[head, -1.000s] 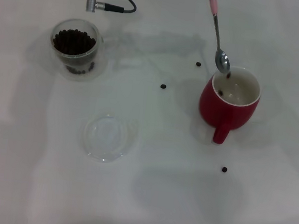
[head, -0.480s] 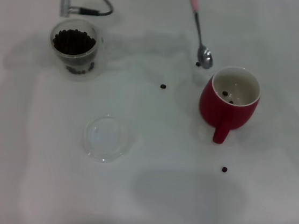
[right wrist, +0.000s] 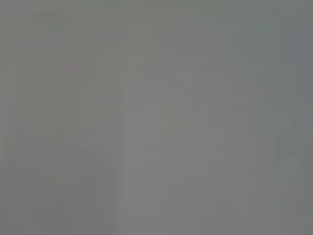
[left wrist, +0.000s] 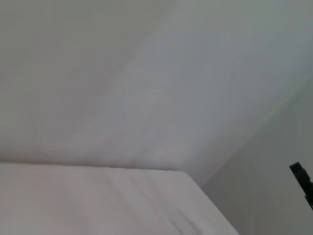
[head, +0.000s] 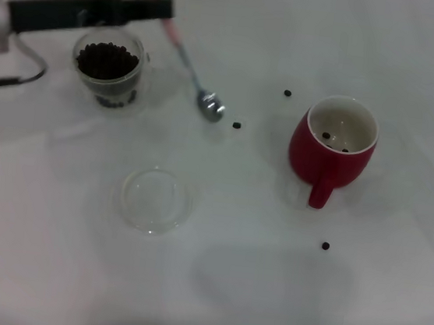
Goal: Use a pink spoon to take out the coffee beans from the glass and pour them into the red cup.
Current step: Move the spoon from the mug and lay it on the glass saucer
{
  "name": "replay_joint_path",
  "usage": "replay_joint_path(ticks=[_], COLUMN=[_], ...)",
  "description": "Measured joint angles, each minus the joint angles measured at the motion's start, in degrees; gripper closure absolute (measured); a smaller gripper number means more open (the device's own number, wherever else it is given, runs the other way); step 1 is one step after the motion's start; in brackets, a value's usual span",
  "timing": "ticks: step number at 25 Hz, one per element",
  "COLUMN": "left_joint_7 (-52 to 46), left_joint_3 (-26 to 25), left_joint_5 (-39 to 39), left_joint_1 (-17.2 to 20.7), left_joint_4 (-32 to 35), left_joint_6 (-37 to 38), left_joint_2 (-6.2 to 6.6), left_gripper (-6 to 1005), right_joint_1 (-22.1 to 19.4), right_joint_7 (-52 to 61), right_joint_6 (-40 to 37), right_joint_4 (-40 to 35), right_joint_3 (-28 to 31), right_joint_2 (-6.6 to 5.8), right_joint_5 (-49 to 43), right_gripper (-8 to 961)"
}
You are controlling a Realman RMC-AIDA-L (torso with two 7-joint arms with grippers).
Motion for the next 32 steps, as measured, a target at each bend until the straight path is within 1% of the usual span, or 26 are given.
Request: replay_joint_path(ticks=[2, 8, 13, 17, 21, 26, 32], left_joint_7=[1.8, 8.3, 12.0, 13.1, 14.0, 14.2, 13.6], left_joint_3=[0.0, -0.1, -0.1, -0.9, -1.6, -1.5, -1.2], left_joint_5=[-1.0, -1.4, -1.4, -1.2, -0.7, 0.3, 0.8], left_joint_1=[2.8, 9.1, 13.1, 15.2, 16.1, 15.4, 14.7], left_joint_4=[0.0, -0.3, -0.8, -0.9, -1.8, -3.6, -3.6], left_joint_6=[1.1, 3.1, 3.9, 4.0, 4.1, 4.2, 4.2], left_joint_2=[0.45, 0.60, 0.70, 0.78, 0.73, 0.85, 0.82], left_gripper=[868, 867, 866, 865, 867, 867, 866], right_joint_1=[0.0, 0.1, -0.1, 0.0, 0.1, 0.2, 0.1], right_joint_7=[0.1, -0.1, -0.1, 0.0, 0.1, 0.0, -0.1], right_joint_6=[0.0, 1.0, 1.3, 1.6, 1.7, 1.7, 1.8], right_joint_4=[0.0, 0.2, 0.5, 0.9, 0.9, 0.9, 0.9], right_joint_3=[0.0, 0.1, 0.1, 0.1, 0.1, 0.1, 0.1], right_joint_2=[0.00, 0.05, 0.09, 0.09, 0.09, 0.09, 0.09], right_joint_5=[0.0, 0.0, 0.0, 0.0, 0.0, 0.0, 0.0], right_gripper=[258, 258, 258, 258, 258, 258, 258])
